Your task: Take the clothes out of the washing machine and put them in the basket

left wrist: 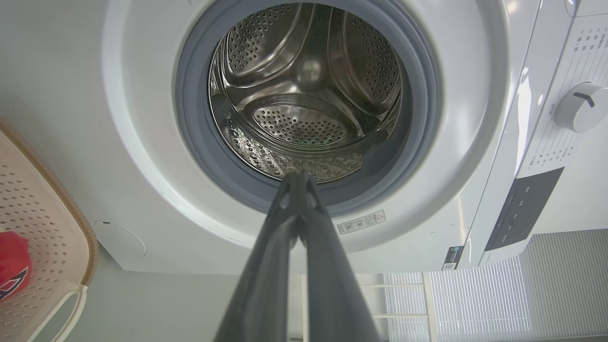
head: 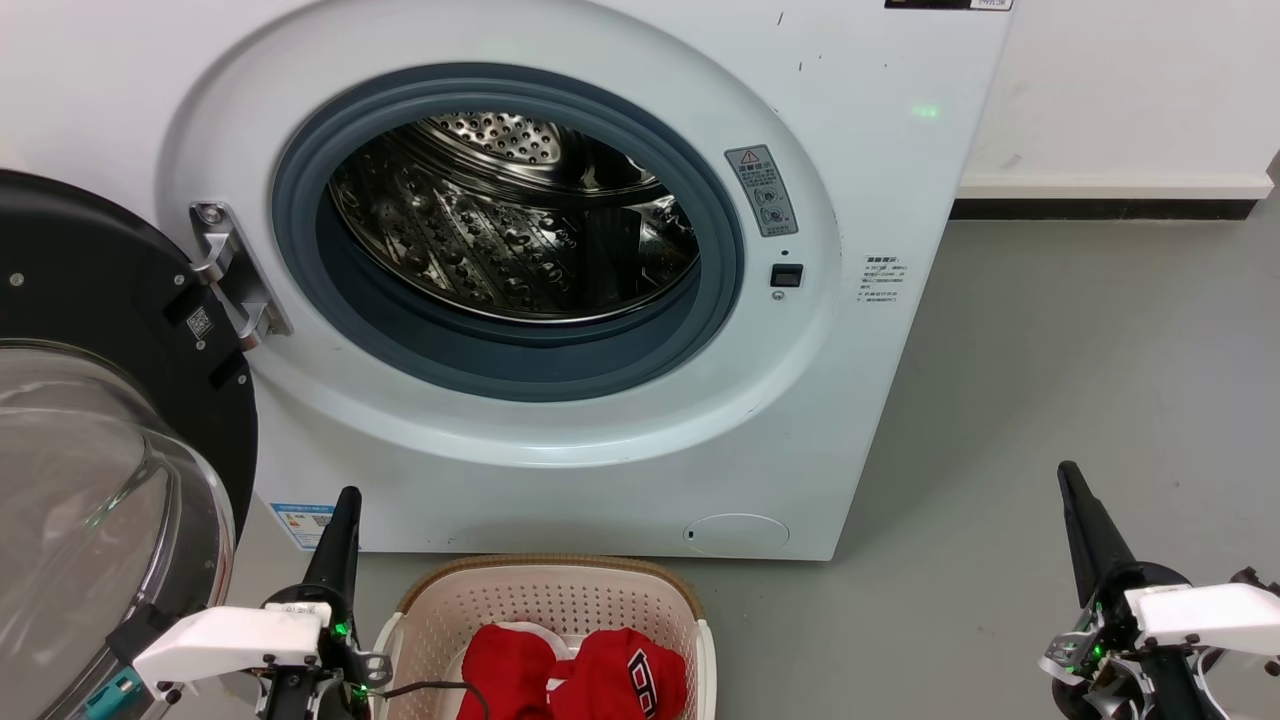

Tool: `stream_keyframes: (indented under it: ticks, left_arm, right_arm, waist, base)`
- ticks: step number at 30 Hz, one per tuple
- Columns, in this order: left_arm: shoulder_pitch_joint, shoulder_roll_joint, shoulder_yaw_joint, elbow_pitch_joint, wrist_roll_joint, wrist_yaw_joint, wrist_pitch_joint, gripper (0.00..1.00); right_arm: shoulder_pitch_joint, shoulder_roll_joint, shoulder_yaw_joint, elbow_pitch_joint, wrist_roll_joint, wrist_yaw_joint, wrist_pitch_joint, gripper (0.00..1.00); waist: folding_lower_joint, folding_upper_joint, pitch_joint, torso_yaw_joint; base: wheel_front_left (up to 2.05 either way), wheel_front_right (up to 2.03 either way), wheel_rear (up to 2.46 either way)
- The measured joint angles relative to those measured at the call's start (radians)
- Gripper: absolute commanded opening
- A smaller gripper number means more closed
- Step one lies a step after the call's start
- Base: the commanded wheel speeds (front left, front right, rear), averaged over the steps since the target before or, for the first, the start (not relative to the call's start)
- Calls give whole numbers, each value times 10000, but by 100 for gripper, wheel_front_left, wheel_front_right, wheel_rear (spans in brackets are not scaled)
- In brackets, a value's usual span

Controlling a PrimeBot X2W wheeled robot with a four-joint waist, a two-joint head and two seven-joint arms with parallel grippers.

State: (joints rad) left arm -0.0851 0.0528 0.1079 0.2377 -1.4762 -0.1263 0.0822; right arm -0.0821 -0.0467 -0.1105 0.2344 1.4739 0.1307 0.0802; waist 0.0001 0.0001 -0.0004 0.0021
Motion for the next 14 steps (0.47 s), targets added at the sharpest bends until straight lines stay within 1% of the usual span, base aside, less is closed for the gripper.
stream_keyframes:
  ticks: [14]
  left_arm:
    - [-148, -10, 33, 63, -1009, -23, 226, 0]
  right_arm:
    - [-177, -6, -19, 65, 1028, 0, 265, 0]
  waist:
    - [0, 0, 26, -16]
  base:
    - [0, 0, 0]
